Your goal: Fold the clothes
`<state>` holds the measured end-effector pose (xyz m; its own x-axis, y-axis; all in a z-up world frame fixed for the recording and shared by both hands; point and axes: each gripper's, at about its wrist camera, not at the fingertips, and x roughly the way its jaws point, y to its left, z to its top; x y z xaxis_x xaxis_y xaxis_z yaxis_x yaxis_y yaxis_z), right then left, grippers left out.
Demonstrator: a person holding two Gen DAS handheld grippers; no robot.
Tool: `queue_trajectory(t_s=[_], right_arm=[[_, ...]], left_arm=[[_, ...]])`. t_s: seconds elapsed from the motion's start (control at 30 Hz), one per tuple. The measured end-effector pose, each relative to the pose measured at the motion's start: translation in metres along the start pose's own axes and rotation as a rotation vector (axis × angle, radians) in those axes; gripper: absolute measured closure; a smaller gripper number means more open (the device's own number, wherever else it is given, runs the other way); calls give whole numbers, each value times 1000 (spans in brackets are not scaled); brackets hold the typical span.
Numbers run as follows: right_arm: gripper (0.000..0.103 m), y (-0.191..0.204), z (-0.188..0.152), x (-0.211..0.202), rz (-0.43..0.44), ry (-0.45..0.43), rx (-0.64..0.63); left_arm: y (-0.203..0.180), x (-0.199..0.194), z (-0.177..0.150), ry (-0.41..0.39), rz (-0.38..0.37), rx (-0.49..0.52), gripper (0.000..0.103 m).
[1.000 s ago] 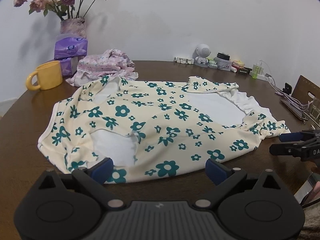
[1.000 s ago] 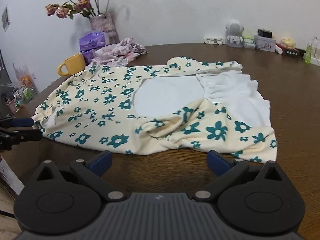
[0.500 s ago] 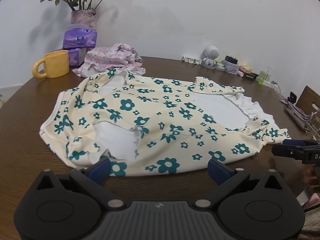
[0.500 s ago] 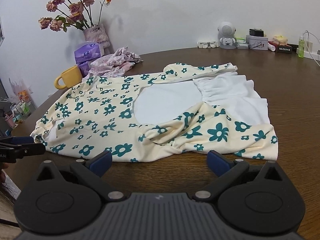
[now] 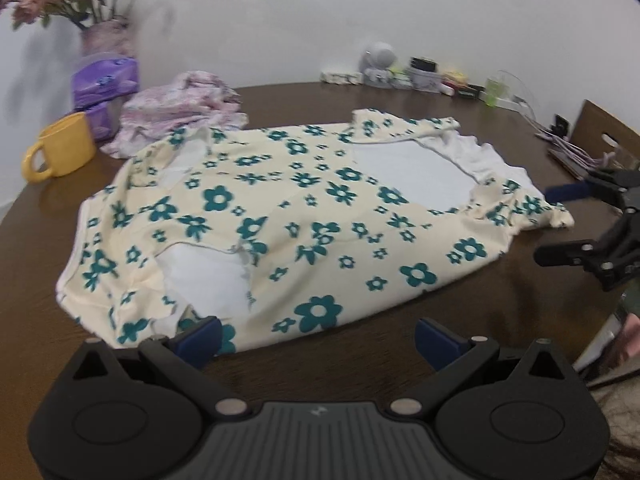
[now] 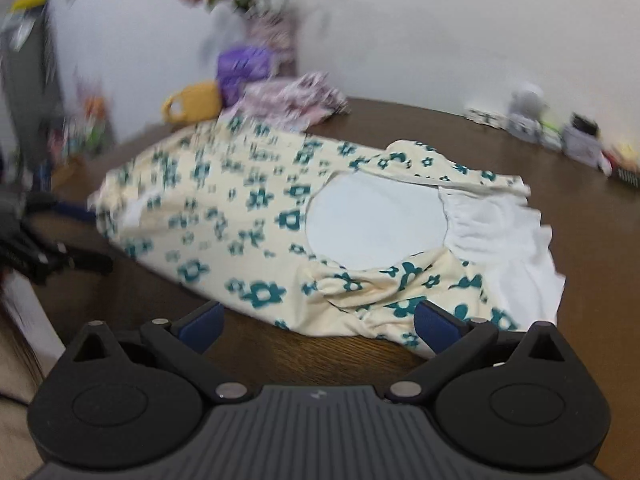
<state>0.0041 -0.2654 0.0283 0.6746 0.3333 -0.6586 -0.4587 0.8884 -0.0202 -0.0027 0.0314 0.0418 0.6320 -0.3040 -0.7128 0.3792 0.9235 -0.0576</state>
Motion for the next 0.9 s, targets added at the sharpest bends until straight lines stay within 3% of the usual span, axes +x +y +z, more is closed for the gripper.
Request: queue_trajectory(t_s=[0.27, 0.5, 0.6, 0.67, 0.73, 0.9], right_arm=[[0, -7, 1, 16, -90, 115, -239], [1, -13, 4, 23, -82, 226, -424], [2, -19, 8, 21, -84, 232, -469], [6, -24, 10, 22, -63, 248, -482], [16, -26, 10, 22, -51, 259, -499], [28, -33, 6, 21, -18, 279, -506]], left_arm=[[4, 11, 14, 82, -75, 109, 1], [-8, 21, 22, 137, -42, 371, 9], [-12, 25, 26, 161, -28, 483, 20], [-13, 28, 27, 184, -31, 544, 37], [-14, 28, 29, 195, -41, 610, 47], [-19, 31, 31, 242, -86, 738, 56]])
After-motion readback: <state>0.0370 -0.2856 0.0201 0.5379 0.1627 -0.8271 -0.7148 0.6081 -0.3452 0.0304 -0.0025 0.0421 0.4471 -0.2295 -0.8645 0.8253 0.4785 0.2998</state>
